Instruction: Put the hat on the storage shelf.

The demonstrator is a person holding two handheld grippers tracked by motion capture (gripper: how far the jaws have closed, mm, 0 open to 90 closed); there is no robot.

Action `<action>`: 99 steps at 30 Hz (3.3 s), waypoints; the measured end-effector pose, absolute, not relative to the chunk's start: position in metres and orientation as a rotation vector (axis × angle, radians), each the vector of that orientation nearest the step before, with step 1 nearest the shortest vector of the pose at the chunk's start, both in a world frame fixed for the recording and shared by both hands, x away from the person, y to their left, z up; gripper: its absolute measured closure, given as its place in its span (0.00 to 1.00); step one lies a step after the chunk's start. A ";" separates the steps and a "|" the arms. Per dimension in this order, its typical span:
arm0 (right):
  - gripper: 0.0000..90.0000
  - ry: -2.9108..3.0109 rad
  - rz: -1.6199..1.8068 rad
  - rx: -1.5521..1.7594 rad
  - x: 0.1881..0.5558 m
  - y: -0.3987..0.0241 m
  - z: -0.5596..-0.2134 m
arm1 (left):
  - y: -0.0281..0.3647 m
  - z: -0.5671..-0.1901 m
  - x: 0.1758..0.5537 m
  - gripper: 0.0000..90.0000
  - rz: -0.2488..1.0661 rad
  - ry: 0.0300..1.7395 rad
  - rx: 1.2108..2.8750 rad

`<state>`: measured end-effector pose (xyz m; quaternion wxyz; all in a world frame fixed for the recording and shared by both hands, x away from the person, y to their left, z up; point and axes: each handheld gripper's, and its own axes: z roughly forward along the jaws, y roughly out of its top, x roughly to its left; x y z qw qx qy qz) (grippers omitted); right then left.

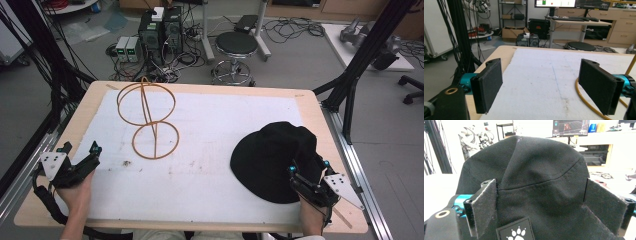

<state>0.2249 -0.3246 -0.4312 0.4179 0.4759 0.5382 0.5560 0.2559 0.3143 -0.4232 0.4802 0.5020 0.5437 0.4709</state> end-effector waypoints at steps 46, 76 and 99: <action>0.14 1.413 1.351 1.102 0.230 -0.311 -0.428 | 0.315 -0.427 0.257 0.24 1.095 1.335 1.189; 0.51 1.503 1.299 1.249 0.242 -0.310 -0.435 | 0.318 -0.430 0.258 0.24 1.093 1.362 1.185; 0.97 1.545 1.299 1.259 0.239 -0.306 -0.426 | 0.317 -0.431 0.259 0.24 1.103 1.349 1.209</action>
